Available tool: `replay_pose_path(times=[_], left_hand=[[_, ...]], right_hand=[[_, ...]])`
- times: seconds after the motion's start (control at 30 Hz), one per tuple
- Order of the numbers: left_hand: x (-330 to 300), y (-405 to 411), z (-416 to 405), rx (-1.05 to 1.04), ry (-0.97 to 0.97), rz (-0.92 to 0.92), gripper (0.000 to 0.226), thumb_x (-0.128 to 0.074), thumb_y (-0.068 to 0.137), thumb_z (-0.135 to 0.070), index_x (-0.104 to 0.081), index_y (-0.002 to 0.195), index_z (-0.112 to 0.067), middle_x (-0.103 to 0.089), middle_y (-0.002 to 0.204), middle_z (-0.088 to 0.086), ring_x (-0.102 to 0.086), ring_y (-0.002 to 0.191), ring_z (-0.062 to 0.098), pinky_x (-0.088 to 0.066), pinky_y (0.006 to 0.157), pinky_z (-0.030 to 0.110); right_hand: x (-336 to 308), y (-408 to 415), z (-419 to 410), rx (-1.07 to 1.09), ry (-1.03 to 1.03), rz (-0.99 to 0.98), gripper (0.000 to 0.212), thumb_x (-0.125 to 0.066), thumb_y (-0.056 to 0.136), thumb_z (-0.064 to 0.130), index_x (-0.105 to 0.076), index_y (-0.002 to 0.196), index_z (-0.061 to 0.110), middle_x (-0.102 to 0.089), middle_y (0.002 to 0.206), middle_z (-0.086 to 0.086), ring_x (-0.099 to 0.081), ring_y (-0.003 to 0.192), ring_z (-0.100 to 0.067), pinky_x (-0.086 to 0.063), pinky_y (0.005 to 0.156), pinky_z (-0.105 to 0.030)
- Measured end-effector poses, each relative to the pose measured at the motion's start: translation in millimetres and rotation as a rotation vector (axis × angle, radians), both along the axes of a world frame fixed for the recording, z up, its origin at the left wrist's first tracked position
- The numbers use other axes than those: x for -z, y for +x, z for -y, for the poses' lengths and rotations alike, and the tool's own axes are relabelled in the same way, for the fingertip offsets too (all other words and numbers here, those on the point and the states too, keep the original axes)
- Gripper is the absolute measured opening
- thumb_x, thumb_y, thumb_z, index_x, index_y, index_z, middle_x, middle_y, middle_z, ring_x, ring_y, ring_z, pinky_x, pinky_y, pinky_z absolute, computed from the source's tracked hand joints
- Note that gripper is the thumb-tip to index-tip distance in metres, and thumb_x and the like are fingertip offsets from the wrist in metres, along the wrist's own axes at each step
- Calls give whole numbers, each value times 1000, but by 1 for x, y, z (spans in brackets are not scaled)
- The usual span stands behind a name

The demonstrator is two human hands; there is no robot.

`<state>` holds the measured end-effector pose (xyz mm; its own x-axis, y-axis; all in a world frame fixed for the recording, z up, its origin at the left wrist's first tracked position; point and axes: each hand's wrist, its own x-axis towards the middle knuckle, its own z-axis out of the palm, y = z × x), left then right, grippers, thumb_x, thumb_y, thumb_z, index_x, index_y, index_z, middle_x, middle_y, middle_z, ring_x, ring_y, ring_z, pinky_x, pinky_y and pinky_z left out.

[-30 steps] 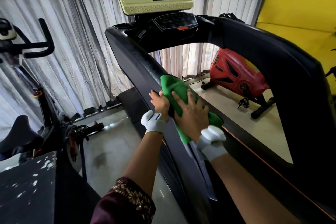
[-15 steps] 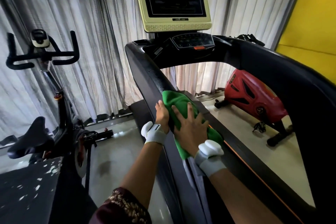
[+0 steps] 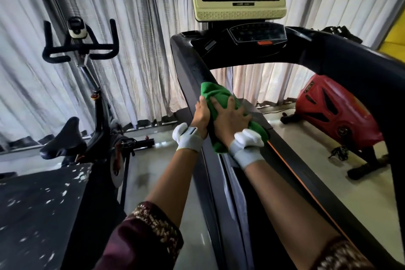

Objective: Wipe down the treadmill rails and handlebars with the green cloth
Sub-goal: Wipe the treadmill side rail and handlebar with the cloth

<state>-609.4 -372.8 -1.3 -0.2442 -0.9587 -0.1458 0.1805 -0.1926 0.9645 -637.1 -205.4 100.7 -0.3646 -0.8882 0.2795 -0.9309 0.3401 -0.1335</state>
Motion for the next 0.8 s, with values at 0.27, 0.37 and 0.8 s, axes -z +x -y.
replay_pose_path(times=[0.27,0.37,0.8], left_hand=[[-41,10,-8,13,19,-45,119,-34,48,-93,-32,147,-26,-26,158,3,-27,146,21,-27,118,44],[-55,12,-10,12,13,-38,117,-32,50,-89,-32,147,-23,-25,159,4,-26,146,23,-25,119,44],[-63,10,41,25,-103,46,114,-22,55,-85,-36,146,-19,-31,155,10,-27,145,24,-23,120,45]], right_hand=[[7,-1,-13,-23,7,-15,66,-48,87,46,-17,145,48,-13,154,-14,-34,122,-43,-32,99,-54],[-9,-2,24,-1,25,39,59,-43,91,39,-18,144,48,-17,153,-15,-35,123,-44,-31,100,-54],[-31,-1,78,5,100,48,56,-40,93,40,-17,144,49,-21,149,-14,-34,125,-44,-29,100,-55]])
